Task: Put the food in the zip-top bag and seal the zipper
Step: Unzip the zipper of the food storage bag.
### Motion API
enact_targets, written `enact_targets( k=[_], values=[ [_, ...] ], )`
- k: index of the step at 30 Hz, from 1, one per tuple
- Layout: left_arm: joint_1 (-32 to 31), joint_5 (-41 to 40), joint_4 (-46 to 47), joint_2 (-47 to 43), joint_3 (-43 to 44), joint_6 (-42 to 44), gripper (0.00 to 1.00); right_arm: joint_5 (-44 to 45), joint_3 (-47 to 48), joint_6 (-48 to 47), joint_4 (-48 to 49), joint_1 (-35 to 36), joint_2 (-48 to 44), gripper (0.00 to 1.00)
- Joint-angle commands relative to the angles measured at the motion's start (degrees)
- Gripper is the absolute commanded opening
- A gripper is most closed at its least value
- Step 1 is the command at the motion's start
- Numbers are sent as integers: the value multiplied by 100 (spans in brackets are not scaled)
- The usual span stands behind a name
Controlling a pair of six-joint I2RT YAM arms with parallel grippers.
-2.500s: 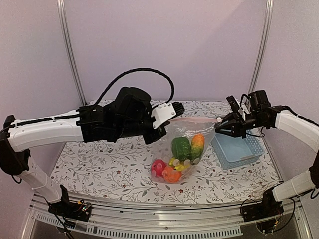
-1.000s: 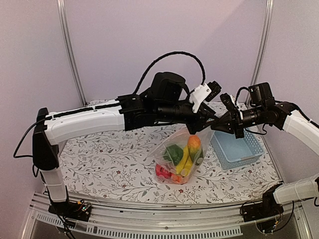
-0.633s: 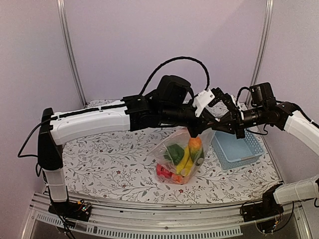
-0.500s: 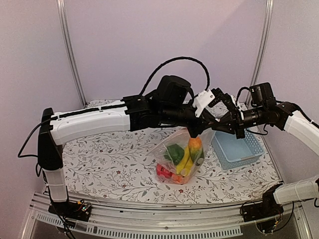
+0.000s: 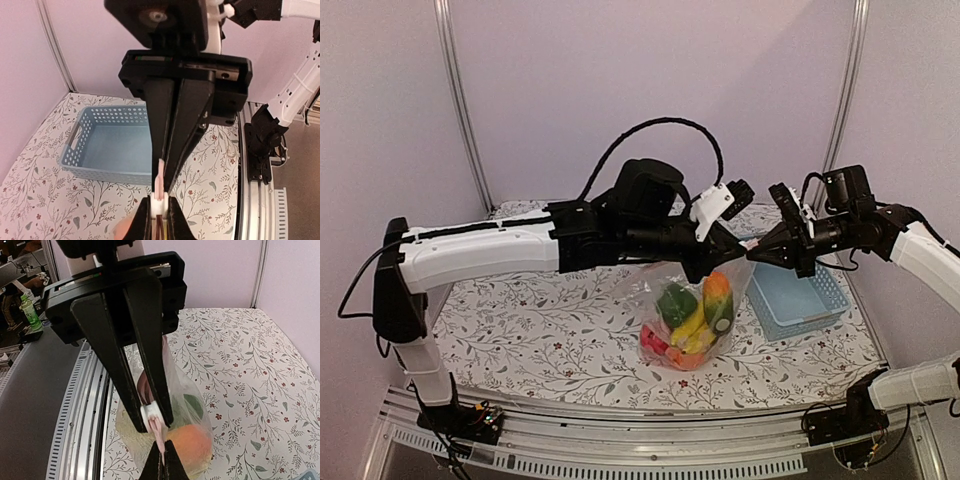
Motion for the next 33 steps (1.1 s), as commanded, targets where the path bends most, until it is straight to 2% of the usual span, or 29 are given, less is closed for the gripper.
enact_targets(
  k=[1,7,13,18,26,33],
  values=[
    [205,-404,-676,-777,-864,-207,5,-131,122,124,95,-415,-73,0],
    [221,-510,-472,-1302,-1535,-341,6,-277,45,309,232,-412,-32,0],
    [227,-453,-510,-1297,-1430,-263,6,-413,136,267,110,-409,27,0],
    [234,-728,-751,-1484,-1666,-125,6,-674,237,361,99,-879,18,0],
    [267,-1157,-732,-2438,-3003,-362,6,-1160,273,283,97,-1981,402,0],
    [305,-1446,-531,-3267,-3963,-628,6,-1155,238,228,97,-2057,604,0]
  ],
)
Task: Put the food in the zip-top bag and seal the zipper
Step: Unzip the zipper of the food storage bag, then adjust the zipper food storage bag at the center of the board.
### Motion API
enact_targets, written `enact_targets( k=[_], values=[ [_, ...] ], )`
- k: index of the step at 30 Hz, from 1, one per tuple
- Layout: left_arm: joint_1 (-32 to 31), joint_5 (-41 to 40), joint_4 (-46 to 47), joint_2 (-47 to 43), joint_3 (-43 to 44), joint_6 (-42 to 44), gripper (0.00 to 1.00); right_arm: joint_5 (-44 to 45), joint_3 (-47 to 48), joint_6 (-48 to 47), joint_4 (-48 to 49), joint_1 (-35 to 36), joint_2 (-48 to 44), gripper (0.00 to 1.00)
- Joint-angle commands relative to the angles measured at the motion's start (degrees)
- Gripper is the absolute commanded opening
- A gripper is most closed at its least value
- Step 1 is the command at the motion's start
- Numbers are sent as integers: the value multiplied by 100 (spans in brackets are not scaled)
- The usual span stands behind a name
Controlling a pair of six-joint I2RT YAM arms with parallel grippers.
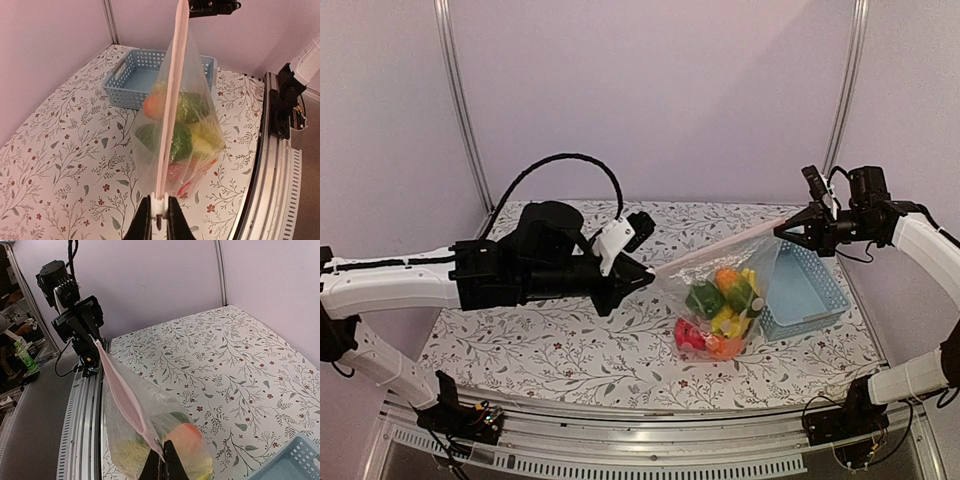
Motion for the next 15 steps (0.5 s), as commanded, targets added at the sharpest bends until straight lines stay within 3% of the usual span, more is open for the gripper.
enact_targets(
  k=[1,8,11,15],
  values=[
    [139,-374,-616,-461,-483,-179,6,147,171,-8,119,-246,80,0],
    [170,-429,-389,-545,-558,-85,7,186,127,49,85,-249,83,0],
    [173,-299,-337,-354,-301,31,8,505,479,-457,-646,-86,18,36],
    [166,-80,-382,-63,145,230,11,1858,1172,-1207,-1404,857,-160,60]
  ],
)
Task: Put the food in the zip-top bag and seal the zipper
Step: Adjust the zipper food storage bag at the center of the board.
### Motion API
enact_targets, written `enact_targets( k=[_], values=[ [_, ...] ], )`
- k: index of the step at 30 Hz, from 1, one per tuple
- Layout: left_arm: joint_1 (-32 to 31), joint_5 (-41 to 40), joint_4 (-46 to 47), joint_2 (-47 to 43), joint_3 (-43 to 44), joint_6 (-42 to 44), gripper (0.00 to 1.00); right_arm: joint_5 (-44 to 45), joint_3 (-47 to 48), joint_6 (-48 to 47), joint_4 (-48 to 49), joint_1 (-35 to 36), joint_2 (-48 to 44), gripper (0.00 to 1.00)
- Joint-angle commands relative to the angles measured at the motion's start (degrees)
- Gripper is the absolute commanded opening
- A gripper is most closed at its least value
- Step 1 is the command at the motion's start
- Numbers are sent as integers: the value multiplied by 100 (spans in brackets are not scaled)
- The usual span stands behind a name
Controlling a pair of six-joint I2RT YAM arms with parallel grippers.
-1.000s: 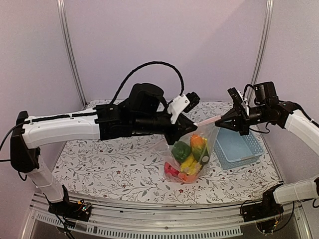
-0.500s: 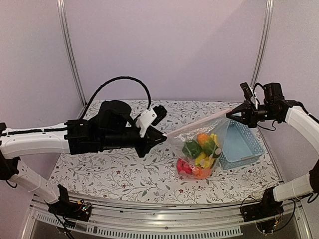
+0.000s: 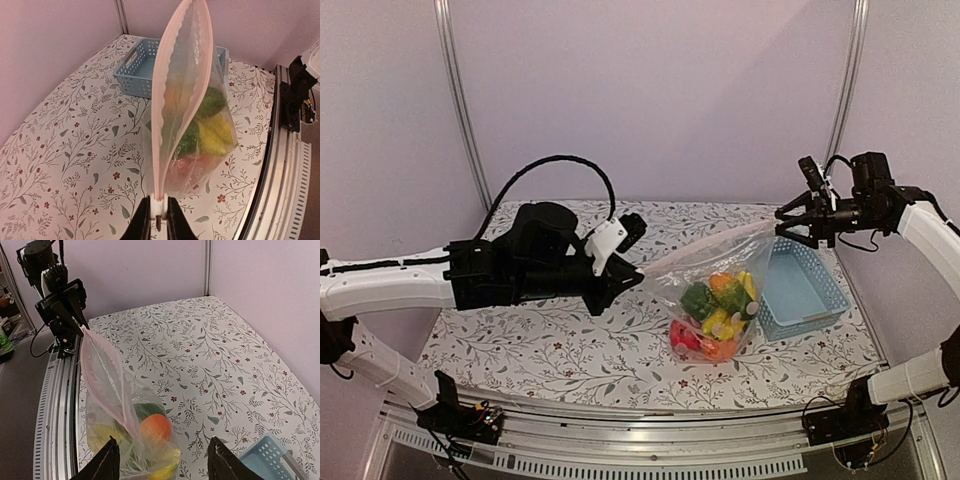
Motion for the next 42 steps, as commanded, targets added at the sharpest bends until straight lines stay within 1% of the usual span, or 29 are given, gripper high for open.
enact_targets(
  k=[1,4,9,12,16,20,21,22,23,24,26,28,29,31,32,35,38,42],
  values=[
    [65,161,-259,278,486,274,11,1546,757,-807,-817,960,-229,64],
    [40,268,-191,413,654,370,12,2277,1038,-994,-988,1607,-300,70],
    [-89,334,-14,511,861,542,15,2923,1449,-1189,-1210,2506,-31,78],
    [-195,379,126,491,941,652,16,3222,1704,-1264,-1344,2997,308,81],
    [-283,417,128,487,1051,760,17,3391,2074,-1280,-1582,3516,756,82],
    [-328,148,150,250,809,487,17,3757,2172,-1342,-1860,4005,1150,84],
    [-344,60,225,120,624,400,17,3932,2095,-1345,-1858,4127,1213,81],
    [-361,34,320,-37,399,176,18,4114,2002,-1313,-1834,4225,1251,76],
    [-387,19,448,-211,144,115,19,4179,1946,-1281,-1831,4268,1313,68],
    [-432,-29,576,-410,-148,-158,20,4144,1931,-1248,-1893,4278,1364,58],
    [-516,-179,864,-786,-724,-491,21,4021,1930,-1278,-2126,4279,1423,41],
    [-582,-246,1107,-1093,-1266,-785,24,3973,1913,-1319,-2165,4279,1417,21],
    [-625,-291,1379,-1208,-1523,-872,25,3989,1889,-1308,-2143,4279,1368,17],
    [-756,-336,1808,-1331,-1976,-887,30,4025,1861,-1302,-2051,4279,1258,13],
    [-848,-402,2207,-1341,-2183,-814,34,4016,1853,-1307,-2015,4271,1203,11],
    [-1068,-602,3173,-1097,-2517,-421,43,3882,1868,-1336,-1969,4270,1017,8],
    [-1125,-699,3767,-476,-2337,-10,47,3684,2014,-1322,-2171,4270,1069,9],
    [-1171,-1126,4145,331,-1885,399,48,3489,2164,-1302,-2413,4270,1206,12]
  ],
)
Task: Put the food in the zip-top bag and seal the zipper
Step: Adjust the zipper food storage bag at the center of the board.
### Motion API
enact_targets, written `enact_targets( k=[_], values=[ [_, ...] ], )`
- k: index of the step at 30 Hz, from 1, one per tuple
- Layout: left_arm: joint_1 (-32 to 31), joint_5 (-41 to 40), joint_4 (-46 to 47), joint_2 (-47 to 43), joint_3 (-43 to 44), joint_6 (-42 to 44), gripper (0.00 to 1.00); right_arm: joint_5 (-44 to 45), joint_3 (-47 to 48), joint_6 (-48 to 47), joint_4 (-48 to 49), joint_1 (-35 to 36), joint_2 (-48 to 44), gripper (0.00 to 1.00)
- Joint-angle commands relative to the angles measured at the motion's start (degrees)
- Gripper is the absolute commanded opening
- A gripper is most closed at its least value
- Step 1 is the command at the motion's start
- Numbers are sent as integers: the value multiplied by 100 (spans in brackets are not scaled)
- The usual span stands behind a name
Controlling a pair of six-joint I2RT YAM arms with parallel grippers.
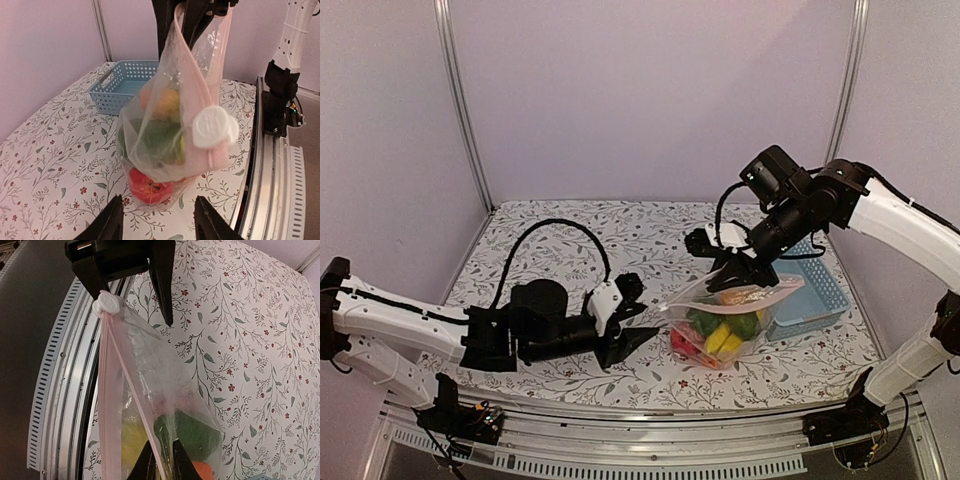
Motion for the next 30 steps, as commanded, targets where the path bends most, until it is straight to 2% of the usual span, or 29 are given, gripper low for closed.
enact_targets(
  k=[1,10,17,19,22,26,30],
  values=[
    [-107,-639,1052,683,435,622,47,-293,192,3,-342,-3,32,12],
    [-133,-748,2030,731,229,953,38,-481,304,46,-437,-20,93,12],
    [-149,-141,1657,614,326,1035,33,-761,643,149,-507,-193,183,12],
    [-150,-56,1330,624,415,1010,35,-841,711,171,-550,-262,194,9],
    [-159,-135,779,550,479,931,37,-920,703,147,-609,-333,195,0],
    [-179,-194,687,144,153,759,44,-979,646,120,-692,-355,213,0],
    [-263,-183,973,-115,14,707,48,-1014,614,136,-695,-359,220,0]
  ],
)
